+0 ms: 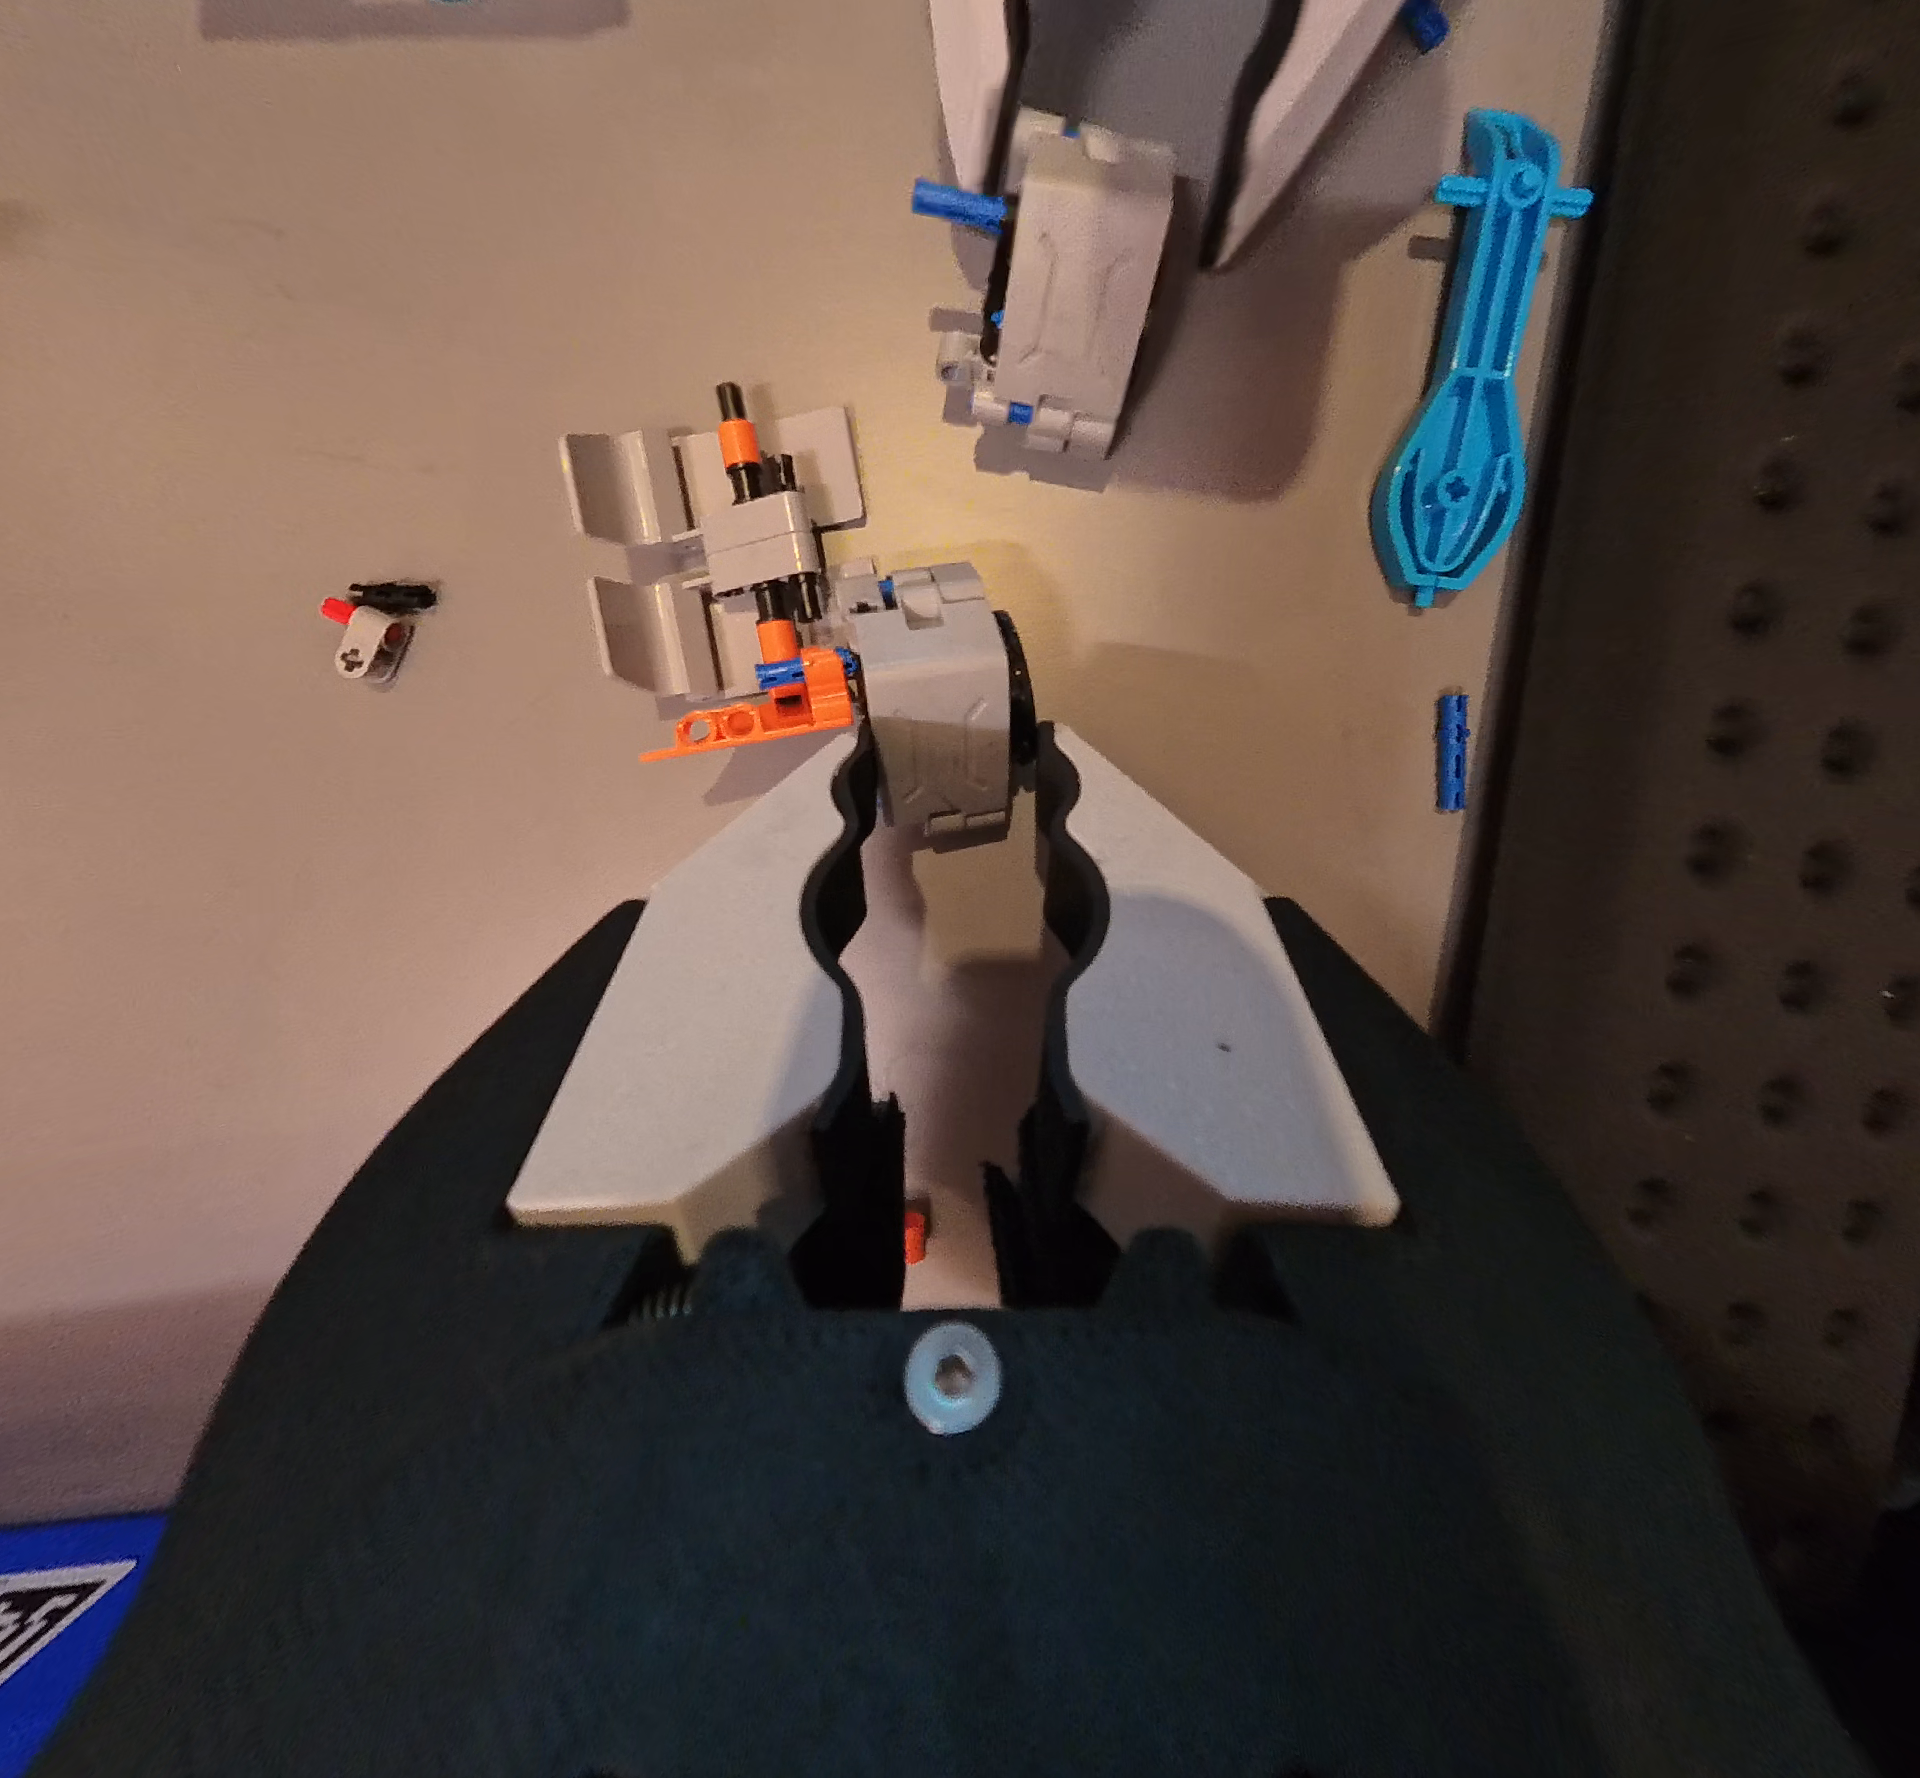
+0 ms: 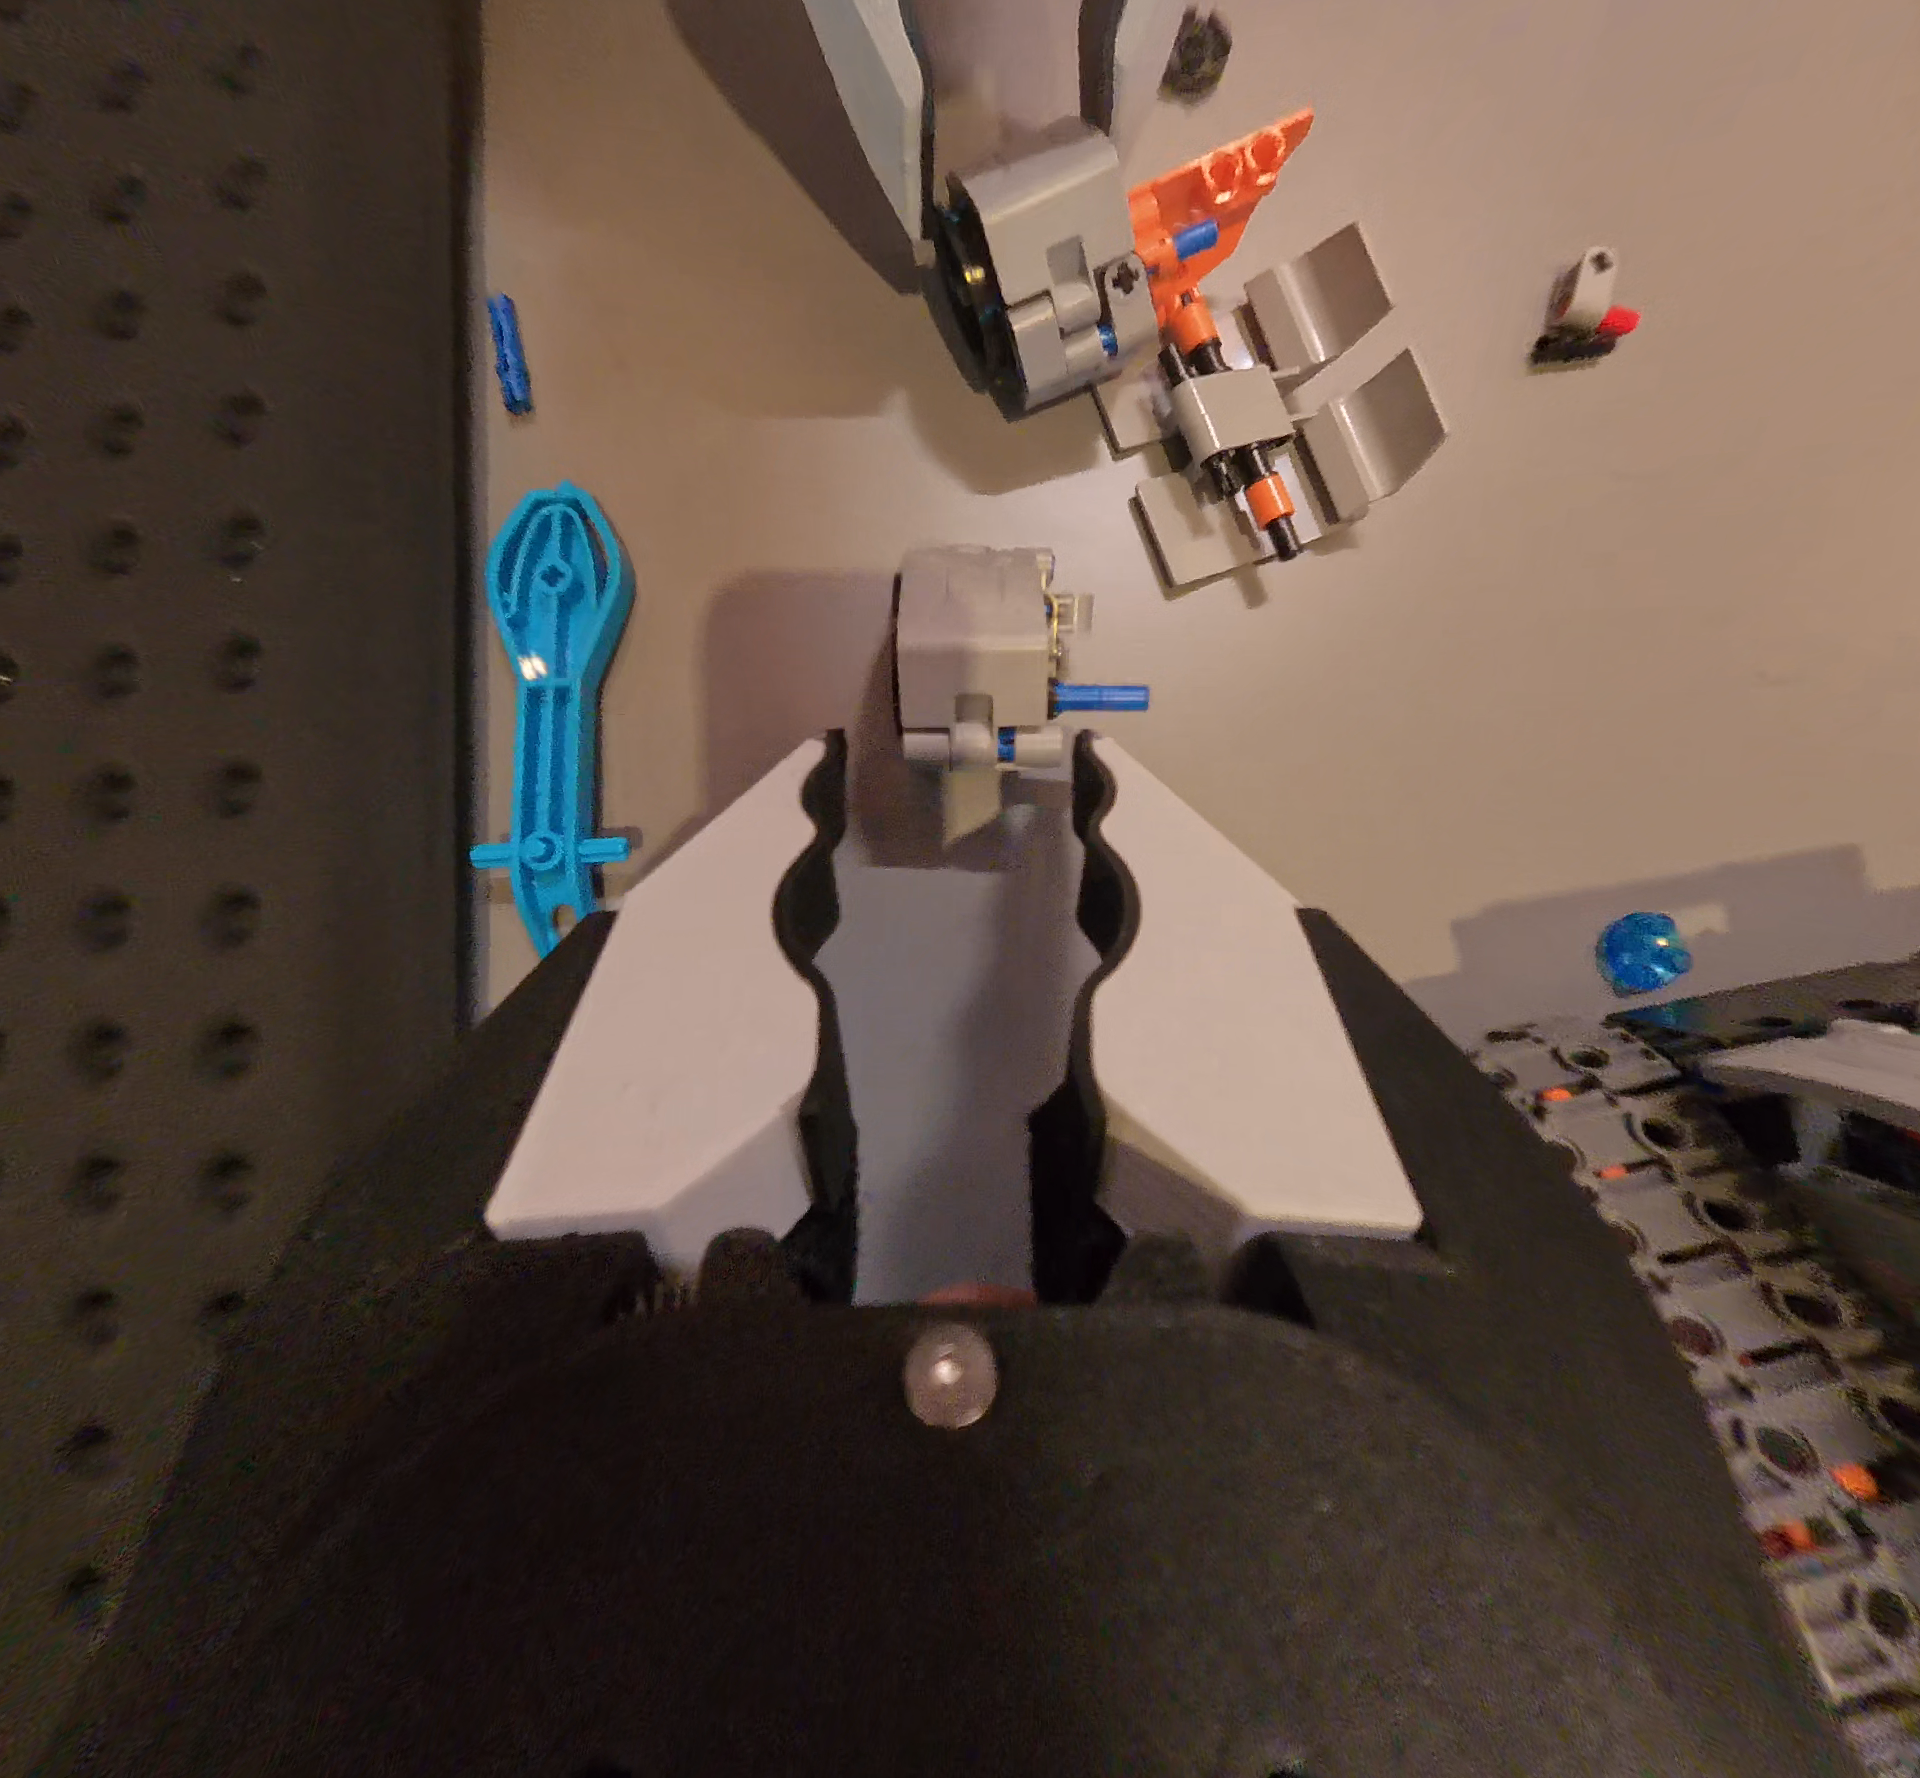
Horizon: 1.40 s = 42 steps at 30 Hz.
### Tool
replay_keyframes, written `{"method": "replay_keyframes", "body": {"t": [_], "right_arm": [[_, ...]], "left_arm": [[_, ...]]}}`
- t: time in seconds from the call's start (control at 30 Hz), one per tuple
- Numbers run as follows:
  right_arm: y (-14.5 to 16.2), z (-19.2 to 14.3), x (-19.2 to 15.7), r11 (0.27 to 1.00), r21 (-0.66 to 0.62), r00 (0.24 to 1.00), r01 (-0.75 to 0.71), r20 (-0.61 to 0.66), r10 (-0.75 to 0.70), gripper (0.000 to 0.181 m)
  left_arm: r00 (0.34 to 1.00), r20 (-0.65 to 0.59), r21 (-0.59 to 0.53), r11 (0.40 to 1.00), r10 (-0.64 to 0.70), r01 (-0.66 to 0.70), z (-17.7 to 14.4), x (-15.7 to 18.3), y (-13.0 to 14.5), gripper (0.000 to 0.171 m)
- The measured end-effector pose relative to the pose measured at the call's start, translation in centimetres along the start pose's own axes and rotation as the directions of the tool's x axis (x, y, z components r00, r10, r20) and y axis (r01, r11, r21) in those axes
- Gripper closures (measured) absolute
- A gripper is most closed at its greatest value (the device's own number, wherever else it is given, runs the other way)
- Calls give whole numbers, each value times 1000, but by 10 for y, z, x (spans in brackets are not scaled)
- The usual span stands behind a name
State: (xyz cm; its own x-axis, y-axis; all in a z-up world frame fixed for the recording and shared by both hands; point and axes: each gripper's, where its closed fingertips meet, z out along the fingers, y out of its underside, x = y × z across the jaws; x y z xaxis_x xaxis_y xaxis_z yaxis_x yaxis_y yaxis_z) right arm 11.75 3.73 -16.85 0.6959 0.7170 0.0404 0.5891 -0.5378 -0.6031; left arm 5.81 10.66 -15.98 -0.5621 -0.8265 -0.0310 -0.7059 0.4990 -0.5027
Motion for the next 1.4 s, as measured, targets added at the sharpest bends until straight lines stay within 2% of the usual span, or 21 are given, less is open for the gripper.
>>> {"method": "replay_keyframes", "body": {"t": [0.07, 0.3, 0.53, 0.73, 0.83, 0.97, 1.1, 1.2, 1.4], "right_arm": [[1, 4, 0, 1000, -11, 1000, 23, -7, -23, 154], [-5, 8, 3, 999, 29, 1000, 21, -9, -21, 155], [-15, 16, 1, 994, 82, 996, 76, 38, -79, 155], [-14, 20, 12, 994, 65, 996, 86, -15, -85, 152], [-20, 12, 11, 991, 94, 996, 91, -34, -88, 146], [-27, 7, 11, 988, 119, 994, 102, -58, -96, 139], [-26, 14, 12, 987, 96, 990, 126, -75, -119, 146], [-26, 17, 11, 987, 96, 990, 132, -72, -125, 150], [-23, 16, 15, 990, 105, 994, 89, -74, -81, 150]], "left_arm": [[1000, -5, -1, 1000, 11, -11, 0, 2, 0, 144], [999, -38, 10, 1000, 25, -24, -1, 6, 1, 143], [991, -131, 42, 998, 41, -36, -3, 19, 1, 143], [993, -120, 71, 997, -4, 12, -3, 11, 0, 141], [996, -90, 77, 997, -4, 11, -5, 10, -2, 128], [999, -47, 66, 998, 12, -9, -4, 12, -5, 122], [1000, 0, 49, 998, 27, -27, -1, 11, -7, 125], [999, 43, 37, 999, 33, -35, 1, 7, -7, 139], [1000, 18, 62, 998, 12, -13, 1, 6, -6, 143]]}}
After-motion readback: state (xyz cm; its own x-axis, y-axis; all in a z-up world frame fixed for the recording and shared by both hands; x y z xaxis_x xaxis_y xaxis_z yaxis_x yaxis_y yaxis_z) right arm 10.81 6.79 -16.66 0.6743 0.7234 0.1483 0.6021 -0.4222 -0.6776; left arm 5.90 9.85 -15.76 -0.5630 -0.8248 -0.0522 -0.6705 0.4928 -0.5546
